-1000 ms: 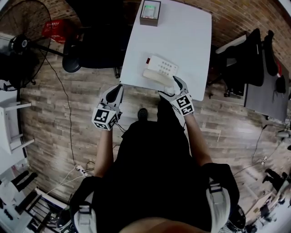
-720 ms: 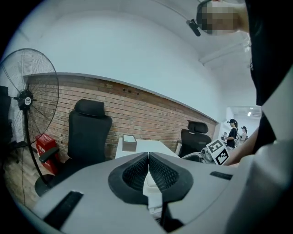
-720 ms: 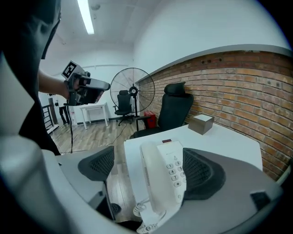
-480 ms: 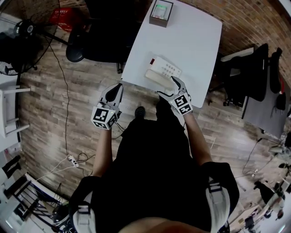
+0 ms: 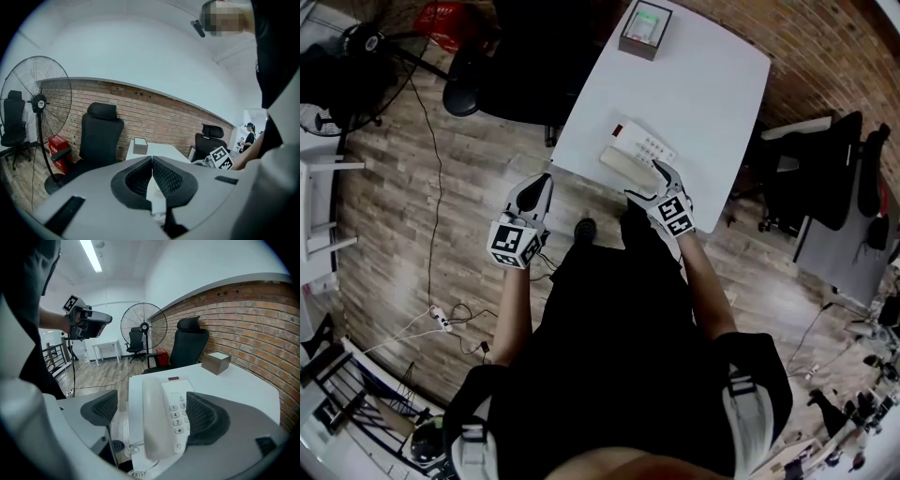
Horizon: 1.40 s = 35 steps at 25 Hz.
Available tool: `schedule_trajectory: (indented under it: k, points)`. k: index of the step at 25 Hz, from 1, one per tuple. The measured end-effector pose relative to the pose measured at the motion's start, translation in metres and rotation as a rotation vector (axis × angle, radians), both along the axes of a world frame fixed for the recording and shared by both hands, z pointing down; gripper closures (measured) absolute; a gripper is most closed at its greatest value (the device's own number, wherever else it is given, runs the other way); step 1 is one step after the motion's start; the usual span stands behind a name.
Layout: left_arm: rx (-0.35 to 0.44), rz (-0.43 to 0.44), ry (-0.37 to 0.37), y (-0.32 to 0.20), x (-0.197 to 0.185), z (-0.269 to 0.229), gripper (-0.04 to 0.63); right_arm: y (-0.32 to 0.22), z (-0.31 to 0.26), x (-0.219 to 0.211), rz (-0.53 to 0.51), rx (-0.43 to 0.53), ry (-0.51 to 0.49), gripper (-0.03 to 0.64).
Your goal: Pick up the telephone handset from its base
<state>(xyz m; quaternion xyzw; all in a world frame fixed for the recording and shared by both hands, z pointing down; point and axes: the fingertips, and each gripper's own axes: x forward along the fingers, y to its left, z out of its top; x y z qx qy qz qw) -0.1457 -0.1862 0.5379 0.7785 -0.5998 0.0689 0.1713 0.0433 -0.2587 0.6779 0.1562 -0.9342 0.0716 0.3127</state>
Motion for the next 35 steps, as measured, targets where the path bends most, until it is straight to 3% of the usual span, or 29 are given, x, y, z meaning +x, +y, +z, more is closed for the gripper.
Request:
schedule_trajectory:
  k: [18, 35]
  points:
    - [-0.043, -0.118, -0.016, 0.011, -0.008, 0.004, 0.575, -0.008, 0.036, -0.013, -0.109, -0.042, 0.062, 0.169]
    - [-0.059, -0.182, -0.026, 0.027, -0.021, 0.004, 0.575, -0.014, 0.07, -0.02, -0.124, -0.052, 0.153, 0.198]
